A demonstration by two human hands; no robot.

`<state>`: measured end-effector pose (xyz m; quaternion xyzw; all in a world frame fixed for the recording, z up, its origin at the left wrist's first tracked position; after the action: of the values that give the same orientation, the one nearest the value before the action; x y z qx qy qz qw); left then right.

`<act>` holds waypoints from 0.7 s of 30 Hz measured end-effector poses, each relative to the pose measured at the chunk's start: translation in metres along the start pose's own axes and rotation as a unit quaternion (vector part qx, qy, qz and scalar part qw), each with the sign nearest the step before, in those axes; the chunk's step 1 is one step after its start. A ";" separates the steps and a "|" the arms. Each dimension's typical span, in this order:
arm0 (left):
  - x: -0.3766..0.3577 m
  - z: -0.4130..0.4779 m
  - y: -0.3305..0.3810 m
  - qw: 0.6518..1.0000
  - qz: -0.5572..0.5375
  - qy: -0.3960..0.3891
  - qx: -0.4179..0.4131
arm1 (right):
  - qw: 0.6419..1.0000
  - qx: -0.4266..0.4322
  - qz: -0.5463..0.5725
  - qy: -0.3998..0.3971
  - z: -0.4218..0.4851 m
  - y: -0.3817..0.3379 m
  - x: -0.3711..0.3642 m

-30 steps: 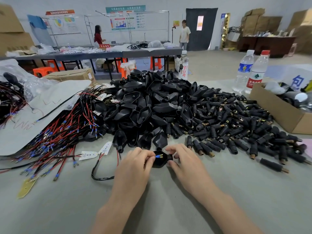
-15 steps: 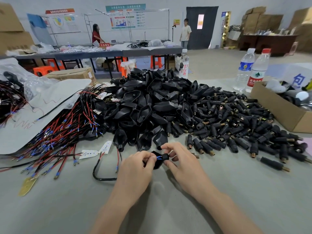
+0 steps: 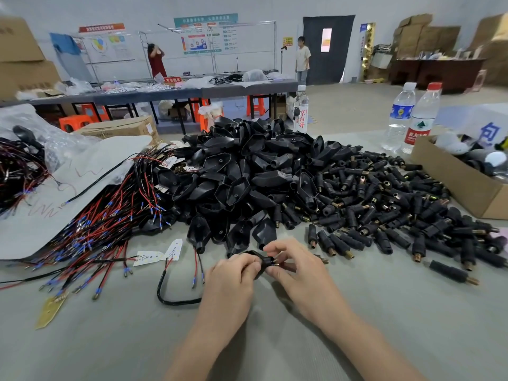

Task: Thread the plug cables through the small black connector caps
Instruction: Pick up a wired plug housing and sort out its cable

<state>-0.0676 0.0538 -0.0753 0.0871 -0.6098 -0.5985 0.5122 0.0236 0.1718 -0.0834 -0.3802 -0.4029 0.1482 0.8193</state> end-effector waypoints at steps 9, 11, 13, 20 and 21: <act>-0.001 0.000 0.001 0.997 -0.006 0.025 -0.068 | 0.992 -0.081 0.094 0.017 0.001 0.007 0.005; -0.002 -0.002 0.003 0.995 0.018 0.013 -0.093 | 0.988 -0.094 0.123 0.014 0.002 0.008 0.006; -0.002 -0.002 0.004 0.993 0.050 -0.002 -0.111 | 0.984 -0.103 0.145 0.014 0.004 0.010 0.009; 0.001 -0.001 0.004 0.980 0.132 -0.020 -0.147 | 0.963 -0.158 0.207 0.070 0.010 0.023 0.024; 0.001 0.000 0.003 0.980 0.134 -0.020 -0.147 | 0.954 -0.169 0.233 0.082 0.011 0.026 0.028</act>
<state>-0.0664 0.0535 -0.0720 -0.0832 -0.5312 -0.6093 0.5827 0.0344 0.2102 -0.0826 -0.6074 -0.2535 0.2324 0.7161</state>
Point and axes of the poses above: each hand's wrist, its own z-axis towards the middle knuckle, its own x-axis out of the back of the hand, y = z × x, the point moved 3 cm from there along z, towards the middle knuckle, and after that the axes turned 6 degrees about -z, right-handed, at the moved point
